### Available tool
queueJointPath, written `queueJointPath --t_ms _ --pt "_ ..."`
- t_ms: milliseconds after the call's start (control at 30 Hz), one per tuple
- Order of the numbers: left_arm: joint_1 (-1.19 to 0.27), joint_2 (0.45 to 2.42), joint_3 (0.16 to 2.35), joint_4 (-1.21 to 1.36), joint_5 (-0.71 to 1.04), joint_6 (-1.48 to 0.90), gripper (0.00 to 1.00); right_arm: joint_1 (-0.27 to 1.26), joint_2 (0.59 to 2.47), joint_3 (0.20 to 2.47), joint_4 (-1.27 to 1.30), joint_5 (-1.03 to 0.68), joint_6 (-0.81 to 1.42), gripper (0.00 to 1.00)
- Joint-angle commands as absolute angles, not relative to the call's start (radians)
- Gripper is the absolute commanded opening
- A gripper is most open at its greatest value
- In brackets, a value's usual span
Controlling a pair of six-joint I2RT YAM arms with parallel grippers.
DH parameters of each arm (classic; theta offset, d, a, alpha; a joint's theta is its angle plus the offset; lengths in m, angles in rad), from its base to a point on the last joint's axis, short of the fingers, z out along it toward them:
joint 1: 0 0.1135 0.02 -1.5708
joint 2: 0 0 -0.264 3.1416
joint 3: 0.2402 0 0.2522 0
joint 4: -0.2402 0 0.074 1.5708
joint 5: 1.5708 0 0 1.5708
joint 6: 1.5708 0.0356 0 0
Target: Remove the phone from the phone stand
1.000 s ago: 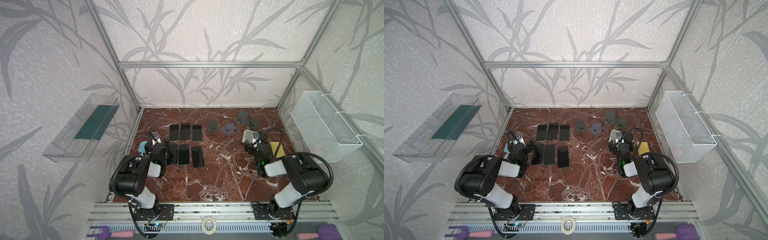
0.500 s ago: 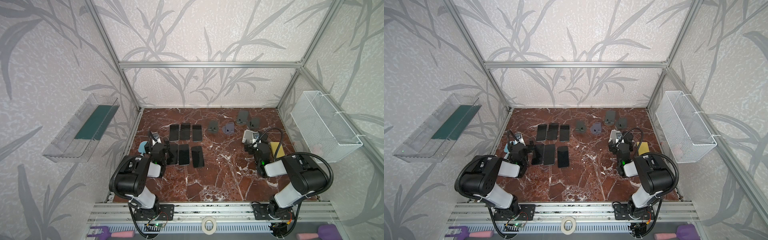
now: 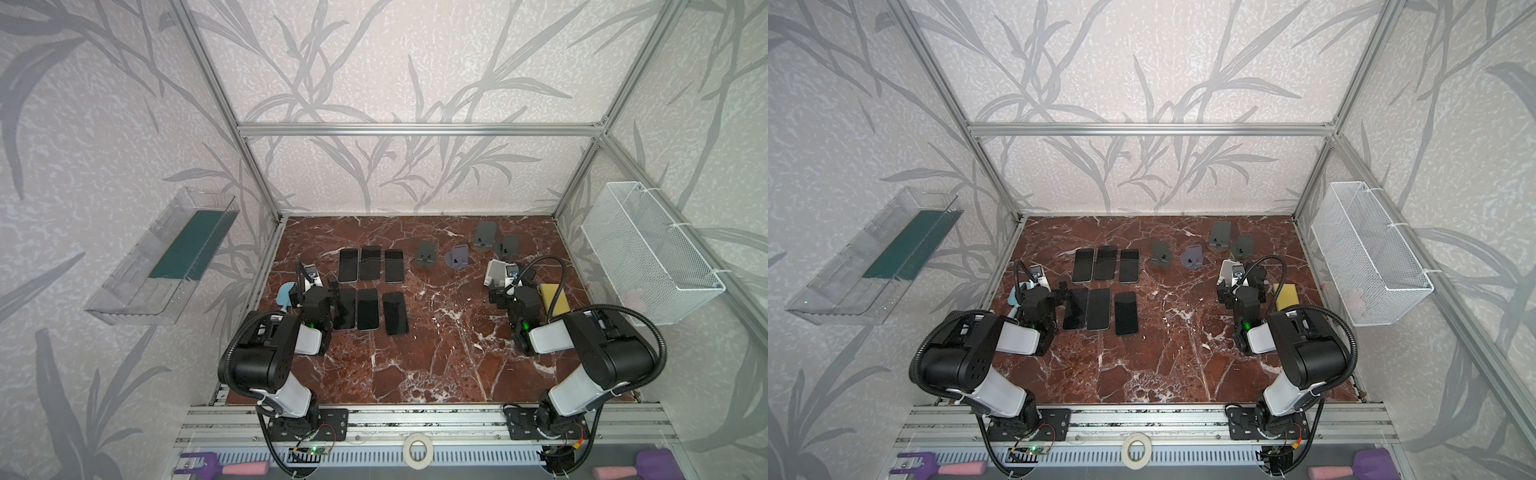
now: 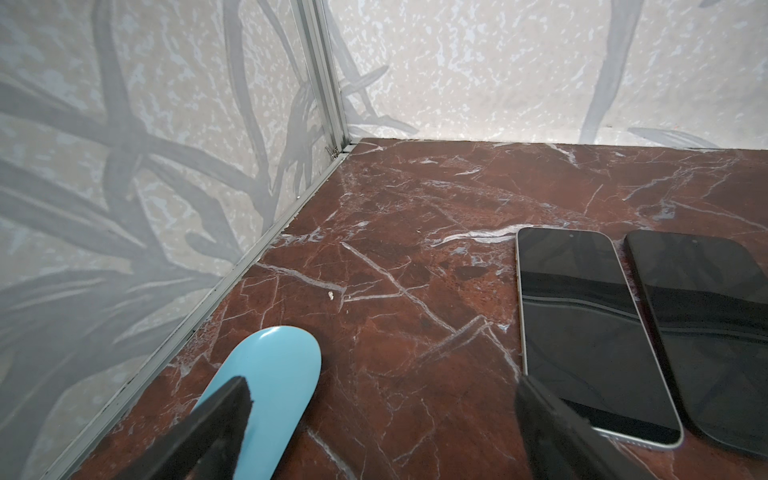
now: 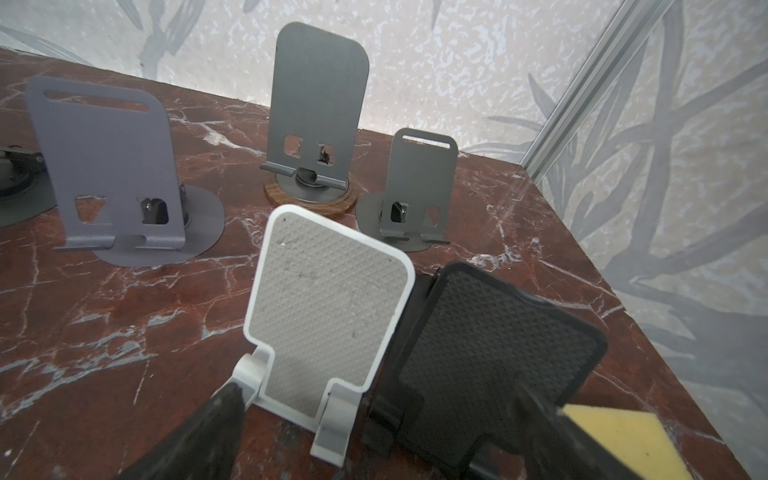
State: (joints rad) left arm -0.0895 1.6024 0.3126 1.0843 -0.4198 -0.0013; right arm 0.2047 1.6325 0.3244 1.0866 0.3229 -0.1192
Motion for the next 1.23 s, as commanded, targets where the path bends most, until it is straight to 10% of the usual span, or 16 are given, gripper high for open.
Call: queueJointPath --t_ms 0,1200 --pt "-0.084 1.600 0.330 1.098 -0.421 0.001 0.99 0.202 1.612 0.337 1.101 0.329 -0.106 0.99" --pt "-0.083 1.600 0.330 1.096 -0.421 0.001 0.99 0.190 1.606 0.349 1.067 0.309 -0.095 0.99"
